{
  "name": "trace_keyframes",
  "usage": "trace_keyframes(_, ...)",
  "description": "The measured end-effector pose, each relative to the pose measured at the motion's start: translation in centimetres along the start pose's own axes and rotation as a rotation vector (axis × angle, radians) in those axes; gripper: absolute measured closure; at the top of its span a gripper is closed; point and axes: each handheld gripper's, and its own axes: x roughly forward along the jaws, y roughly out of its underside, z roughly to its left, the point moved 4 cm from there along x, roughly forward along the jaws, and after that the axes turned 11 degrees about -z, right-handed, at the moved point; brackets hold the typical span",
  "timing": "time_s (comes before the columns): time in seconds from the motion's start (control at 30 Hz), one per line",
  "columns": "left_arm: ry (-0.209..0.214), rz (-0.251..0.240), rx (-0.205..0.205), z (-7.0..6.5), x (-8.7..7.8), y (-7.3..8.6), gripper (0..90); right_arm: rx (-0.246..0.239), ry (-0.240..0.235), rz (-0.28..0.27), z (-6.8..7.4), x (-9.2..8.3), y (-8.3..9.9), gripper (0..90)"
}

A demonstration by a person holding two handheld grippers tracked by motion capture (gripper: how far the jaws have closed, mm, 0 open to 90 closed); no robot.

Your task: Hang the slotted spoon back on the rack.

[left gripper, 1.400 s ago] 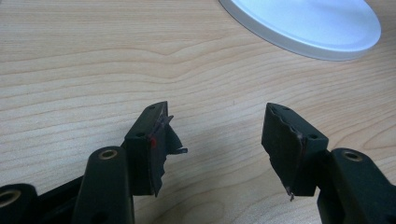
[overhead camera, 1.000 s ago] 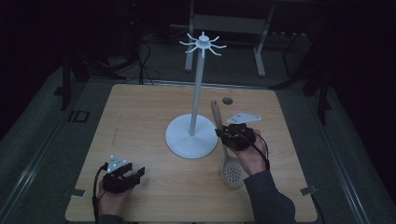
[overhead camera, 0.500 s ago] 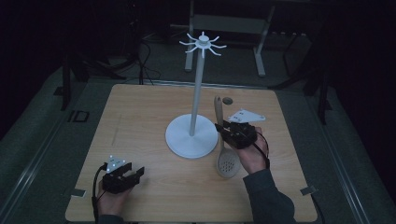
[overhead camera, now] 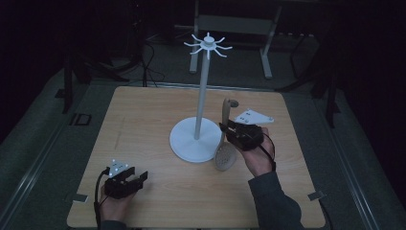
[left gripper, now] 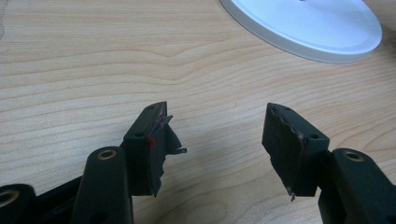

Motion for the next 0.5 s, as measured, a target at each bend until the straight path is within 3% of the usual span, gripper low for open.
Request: trace_keyframes(0.5, 0.001, 0.000, 0.000, 0.0, 0.0, 0.0, 41.5, -0.002, -0.002, -0.046, 0.2, -0.1, -1.5, 73.8)
